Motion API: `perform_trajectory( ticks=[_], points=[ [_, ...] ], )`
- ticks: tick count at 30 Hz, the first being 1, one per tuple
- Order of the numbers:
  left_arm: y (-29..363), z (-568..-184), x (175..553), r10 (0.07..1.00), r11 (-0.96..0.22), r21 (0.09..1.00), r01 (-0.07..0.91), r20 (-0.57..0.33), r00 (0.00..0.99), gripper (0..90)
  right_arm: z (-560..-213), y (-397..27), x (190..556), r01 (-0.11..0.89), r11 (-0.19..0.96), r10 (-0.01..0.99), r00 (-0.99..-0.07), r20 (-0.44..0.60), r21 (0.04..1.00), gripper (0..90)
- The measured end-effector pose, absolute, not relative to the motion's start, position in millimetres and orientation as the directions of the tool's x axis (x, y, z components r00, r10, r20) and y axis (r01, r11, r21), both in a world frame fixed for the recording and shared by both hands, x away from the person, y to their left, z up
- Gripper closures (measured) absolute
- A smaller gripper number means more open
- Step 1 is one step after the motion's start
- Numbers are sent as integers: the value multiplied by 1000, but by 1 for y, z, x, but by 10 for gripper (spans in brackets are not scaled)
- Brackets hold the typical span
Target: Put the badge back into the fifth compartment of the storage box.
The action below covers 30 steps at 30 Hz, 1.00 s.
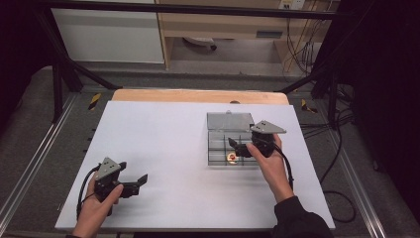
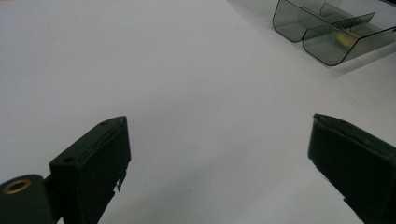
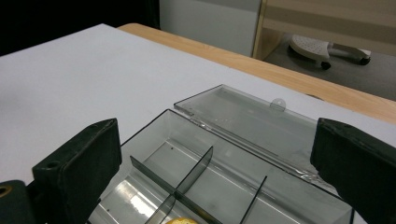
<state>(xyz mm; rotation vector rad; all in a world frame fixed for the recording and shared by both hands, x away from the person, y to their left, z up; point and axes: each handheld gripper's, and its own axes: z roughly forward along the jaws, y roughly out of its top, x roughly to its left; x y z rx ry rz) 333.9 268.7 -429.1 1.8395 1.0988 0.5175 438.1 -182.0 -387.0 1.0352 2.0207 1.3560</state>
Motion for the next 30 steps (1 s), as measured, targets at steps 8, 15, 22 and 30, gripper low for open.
perform_trajectory(
  ticks=[8,15,22,30],
  points=[
    [267,-429,333,848,-198,859,472,-91,522,59,-378,-199,433,303,204,804,-595,17,931,38],
    [268,-429,333,848,-199,858,473,-92,522,59,-364,-218,425,293,170,801,-597,41,941,47],
    [267,-429,333,846,-207,858,471,-86,527,59,-353,-238,419,263,137,816,-577,42,955,73],
    [268,-429,333,848,-201,856,475,-91,522,59,-343,-255,410,229,109,824,-566,41,967,73]
  ],
)
